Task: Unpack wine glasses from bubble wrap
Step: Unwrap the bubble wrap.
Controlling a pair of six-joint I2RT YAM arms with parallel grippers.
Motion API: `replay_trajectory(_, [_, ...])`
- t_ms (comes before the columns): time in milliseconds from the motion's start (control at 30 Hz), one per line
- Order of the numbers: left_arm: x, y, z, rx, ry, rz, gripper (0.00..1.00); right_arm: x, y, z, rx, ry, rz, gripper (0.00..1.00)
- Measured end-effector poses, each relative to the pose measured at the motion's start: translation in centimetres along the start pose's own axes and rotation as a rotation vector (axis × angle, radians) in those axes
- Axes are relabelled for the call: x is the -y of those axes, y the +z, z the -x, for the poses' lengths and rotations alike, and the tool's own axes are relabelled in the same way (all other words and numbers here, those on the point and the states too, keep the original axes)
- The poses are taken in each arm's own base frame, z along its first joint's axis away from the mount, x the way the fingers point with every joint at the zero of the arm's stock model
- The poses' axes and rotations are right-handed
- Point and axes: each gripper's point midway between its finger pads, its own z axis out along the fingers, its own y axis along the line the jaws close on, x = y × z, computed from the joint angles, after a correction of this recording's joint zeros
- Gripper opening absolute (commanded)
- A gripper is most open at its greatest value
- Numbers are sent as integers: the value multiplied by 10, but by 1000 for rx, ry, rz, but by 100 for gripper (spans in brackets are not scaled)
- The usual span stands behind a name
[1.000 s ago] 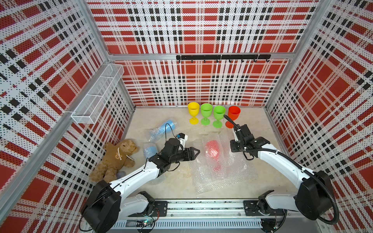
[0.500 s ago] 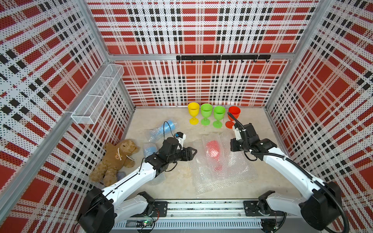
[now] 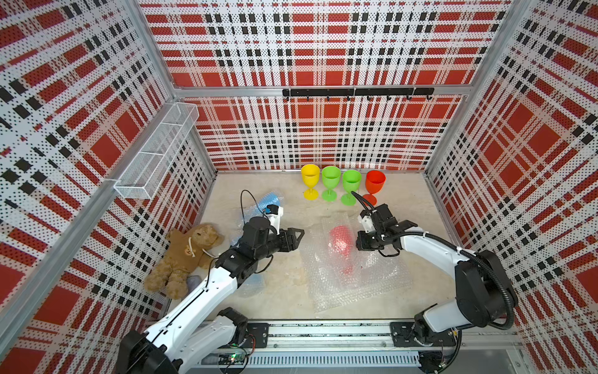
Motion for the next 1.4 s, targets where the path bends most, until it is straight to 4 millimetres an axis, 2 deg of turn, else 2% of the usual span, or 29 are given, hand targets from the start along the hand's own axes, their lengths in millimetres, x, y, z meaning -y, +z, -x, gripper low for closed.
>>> replay_trajectory(100, [-1, -1, 1, 2, -3, -1, 66, -47, -9, 4, 16, -46, 158, 0])
replay_trajectory(167, [0, -1, 0, -2, -5, -9, 66, -78, -17, 2, 8, -87, 255, 6])
replay_trajectory(267, [5, -1, -1, -11, -12, -35, 66, -105, -24, 5, 11, -134, 309, 11])
replay_trajectory(333, [7, 0, -4, -21, -20, -53, 65, -107, -28, 10, 24, -146, 292, 18])
replay_trajectory(467, [14, 2, -10, -36, -21, -77, 66, -98, -32, 19, 51, -152, 212, 29])
replay_trajectory(633, [26, 3, -13, -42, -4, -111, 65, -96, -31, 24, 45, -205, 85, 32])
replay_trajectory(767, [26, 3, -13, -41, -1, -112, 65, -108, -8, 21, -10, -256, 50, 32])
replay_trajectory(933, [20, 0, -9, -24, 2, -90, 65, -122, 29, -9, -122, -274, 74, 30])
replay_trajectory(1000, [15, -6, -4, -5, 6, -72, 65, -133, 32, -12, -117, -282, 107, 31])
replay_trajectory(1100, [8, -17, 6, 36, 15, -42, 65, -156, 24, -7, -61, -294, 190, 35])
replay_trajectory(1233, [2, -31, 20, 92, 30, -14, 65, -177, 15, 1, -11, -281, 289, 36])
replay_trajectory(1333, [-1, -36, 25, 115, 42, 4, 65, -181, 30, 4, -17, -266, 272, 36])
replay_trajectory(1400, [-3, -38, 26, 122, 50, 16, 65, -180, 54, 2, -36, -257, 236, 36])
